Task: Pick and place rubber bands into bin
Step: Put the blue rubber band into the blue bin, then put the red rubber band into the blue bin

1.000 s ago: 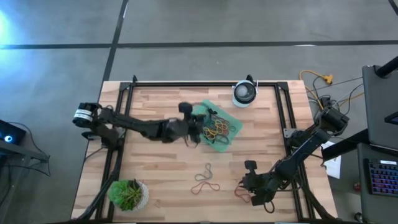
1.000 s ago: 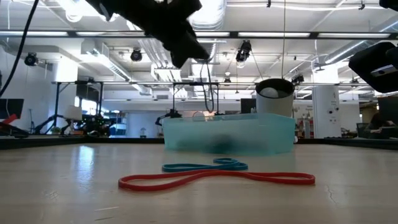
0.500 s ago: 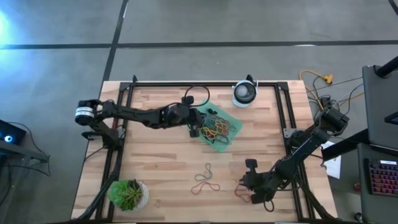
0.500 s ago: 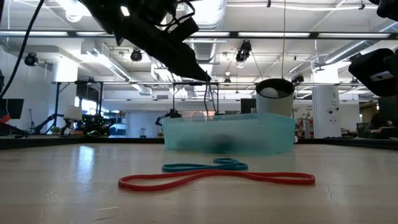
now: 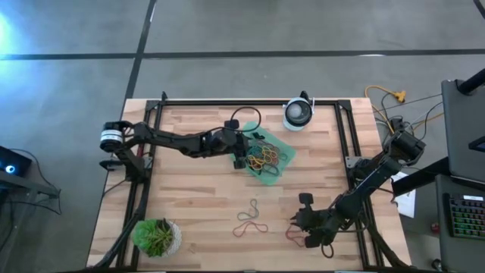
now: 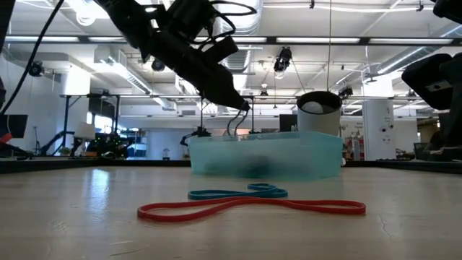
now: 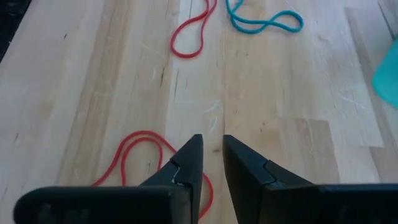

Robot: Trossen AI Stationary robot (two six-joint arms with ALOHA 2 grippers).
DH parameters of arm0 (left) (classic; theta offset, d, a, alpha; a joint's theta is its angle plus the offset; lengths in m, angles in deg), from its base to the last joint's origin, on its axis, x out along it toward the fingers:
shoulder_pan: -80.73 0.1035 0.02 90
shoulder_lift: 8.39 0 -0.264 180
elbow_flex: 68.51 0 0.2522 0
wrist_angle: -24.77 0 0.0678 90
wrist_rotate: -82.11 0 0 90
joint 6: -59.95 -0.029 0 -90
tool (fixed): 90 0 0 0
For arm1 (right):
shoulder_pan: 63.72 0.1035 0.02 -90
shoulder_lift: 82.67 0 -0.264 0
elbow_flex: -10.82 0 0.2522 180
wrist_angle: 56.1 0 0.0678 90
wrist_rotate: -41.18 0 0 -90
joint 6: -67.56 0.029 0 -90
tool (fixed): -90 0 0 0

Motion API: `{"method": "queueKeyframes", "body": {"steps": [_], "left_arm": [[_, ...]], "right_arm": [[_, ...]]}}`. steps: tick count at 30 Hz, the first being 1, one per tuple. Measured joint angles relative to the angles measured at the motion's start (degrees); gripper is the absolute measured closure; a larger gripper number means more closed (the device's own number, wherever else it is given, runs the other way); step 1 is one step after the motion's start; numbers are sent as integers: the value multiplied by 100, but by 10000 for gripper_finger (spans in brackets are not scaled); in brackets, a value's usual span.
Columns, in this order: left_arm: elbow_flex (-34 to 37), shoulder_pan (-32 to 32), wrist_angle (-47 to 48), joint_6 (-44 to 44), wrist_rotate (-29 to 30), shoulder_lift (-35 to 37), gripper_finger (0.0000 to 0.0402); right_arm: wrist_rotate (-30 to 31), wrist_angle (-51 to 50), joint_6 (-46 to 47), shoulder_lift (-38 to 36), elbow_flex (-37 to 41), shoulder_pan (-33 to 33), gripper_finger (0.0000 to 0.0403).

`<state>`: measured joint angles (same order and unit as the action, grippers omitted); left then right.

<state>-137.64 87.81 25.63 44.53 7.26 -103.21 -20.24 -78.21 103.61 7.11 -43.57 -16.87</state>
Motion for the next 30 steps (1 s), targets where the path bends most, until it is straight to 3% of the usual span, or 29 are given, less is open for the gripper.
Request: {"method": "queueKeyframes", "body": {"steps": [7,14,25,27,30], "left_arm": [[-26,8,280,61,-3,-6,254],[-348,48,1540,132,-209,-54,253],[-566,43,1393,173,-320,-74,253],[-566,23,1399,273,-723,-57,253],[-562,-36,1463,448,-1804,-44,253]], "right_arm": [[6,17,-2,0,29,1,346],[7,23,-5,0,32,0,346],[7,43,-7,0,36,1,346],[7,48,-5,0,36,2,346],[7,46,-4,0,38,2,346]]}}
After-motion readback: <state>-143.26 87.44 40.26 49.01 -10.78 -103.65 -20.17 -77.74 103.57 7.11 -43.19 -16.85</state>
